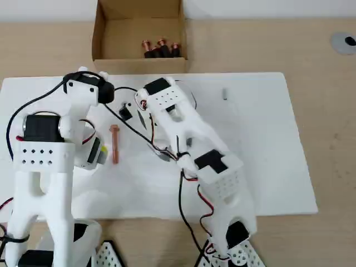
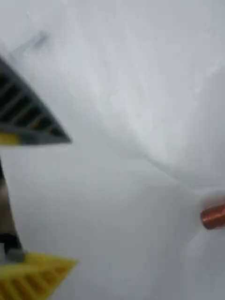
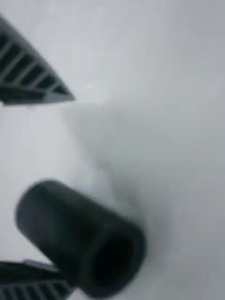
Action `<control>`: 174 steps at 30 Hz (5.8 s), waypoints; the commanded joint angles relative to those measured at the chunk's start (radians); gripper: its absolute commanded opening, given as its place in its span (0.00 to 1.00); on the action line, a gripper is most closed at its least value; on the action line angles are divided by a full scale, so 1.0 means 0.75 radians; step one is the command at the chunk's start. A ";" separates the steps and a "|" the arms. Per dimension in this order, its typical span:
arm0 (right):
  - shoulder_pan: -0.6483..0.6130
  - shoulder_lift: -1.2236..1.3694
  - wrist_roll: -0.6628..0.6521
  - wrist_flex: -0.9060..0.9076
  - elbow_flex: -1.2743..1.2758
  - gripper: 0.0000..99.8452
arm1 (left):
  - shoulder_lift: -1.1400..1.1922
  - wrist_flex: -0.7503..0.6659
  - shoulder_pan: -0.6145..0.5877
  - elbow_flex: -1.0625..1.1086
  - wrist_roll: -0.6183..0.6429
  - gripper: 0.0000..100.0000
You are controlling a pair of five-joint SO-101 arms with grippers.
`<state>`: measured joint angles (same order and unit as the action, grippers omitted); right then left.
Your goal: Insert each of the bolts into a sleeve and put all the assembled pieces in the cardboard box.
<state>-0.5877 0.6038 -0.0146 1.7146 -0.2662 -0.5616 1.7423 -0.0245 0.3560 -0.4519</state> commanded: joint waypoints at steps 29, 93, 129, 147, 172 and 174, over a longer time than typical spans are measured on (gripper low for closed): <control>0.099 -0.099 0.014 -0.411 0.244 0.03 | -0.130 -0.068 -0.023 0.047 -0.010 0.18; 0.406 -1.750 0.008 -0.462 0.783 0.01 | 0.983 -0.898 0.110 -0.192 0.679 0.18; 0.498 -1.922 0.012 -0.622 0.967 0.01 | 1.126 -0.485 0.184 -0.278 0.708 0.11; 0.498 -1.922 0.014 -0.622 0.967 0.01 | 1.061 -0.413 0.194 -0.505 0.718 0.01; 0.498 -1.924 0.014 -0.575 0.961 0.01 | 0.447 0.014 0.186 -1.082 0.567 0.00; 0.494 -1.924 0.014 -0.575 0.961 0.01 | 0.435 0.014 0.182 -1.027 0.567 0.00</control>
<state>-0.2271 -0.8078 -0.0100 1.2835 0.4611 -0.1795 1.7469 0.1320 -0.4189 -0.0192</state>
